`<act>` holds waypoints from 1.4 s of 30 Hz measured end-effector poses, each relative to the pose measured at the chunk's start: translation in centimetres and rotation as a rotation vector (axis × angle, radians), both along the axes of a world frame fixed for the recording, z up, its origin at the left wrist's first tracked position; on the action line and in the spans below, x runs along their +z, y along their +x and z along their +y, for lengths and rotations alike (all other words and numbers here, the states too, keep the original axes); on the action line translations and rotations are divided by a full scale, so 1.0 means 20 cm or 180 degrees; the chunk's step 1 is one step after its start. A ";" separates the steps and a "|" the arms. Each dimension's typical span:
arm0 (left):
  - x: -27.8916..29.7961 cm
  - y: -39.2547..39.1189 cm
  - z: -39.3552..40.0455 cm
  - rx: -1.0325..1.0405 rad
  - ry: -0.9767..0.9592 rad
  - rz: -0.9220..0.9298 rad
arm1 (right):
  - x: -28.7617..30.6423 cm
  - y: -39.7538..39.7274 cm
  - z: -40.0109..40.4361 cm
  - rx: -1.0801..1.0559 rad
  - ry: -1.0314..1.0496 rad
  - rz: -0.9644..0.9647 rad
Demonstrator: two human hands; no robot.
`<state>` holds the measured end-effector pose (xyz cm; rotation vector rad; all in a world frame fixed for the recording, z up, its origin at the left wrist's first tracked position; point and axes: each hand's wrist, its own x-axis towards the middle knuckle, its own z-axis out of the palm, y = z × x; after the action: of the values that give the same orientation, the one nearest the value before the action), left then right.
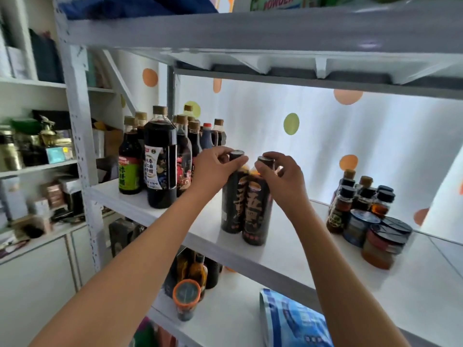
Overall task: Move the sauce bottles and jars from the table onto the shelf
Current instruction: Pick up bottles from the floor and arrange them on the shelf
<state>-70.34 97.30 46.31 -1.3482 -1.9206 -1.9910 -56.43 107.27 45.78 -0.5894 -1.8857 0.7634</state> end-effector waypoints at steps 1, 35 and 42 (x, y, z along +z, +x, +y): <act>-0.02 0.00 0.01 -0.0061 -0.0012 -0.0021 | -0.02 0.00 -0.01 0.0038 -0.0066 0.0085; -0.47 -0.29 0.16 -0.0326 -0.0550 -0.0288 | -0.23 -0.25 0.24 0.0232 -0.1142 -0.0784; -0.49 -0.37 0.26 -0.0028 -0.0548 -0.0429 | -0.21 -0.69 0.69 0.0453 -0.1113 -0.0809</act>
<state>-77.68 102.55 36.55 -1.2898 -2.1941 -2.0093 -70.30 120.97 41.62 -0.8062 -2.0566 1.1716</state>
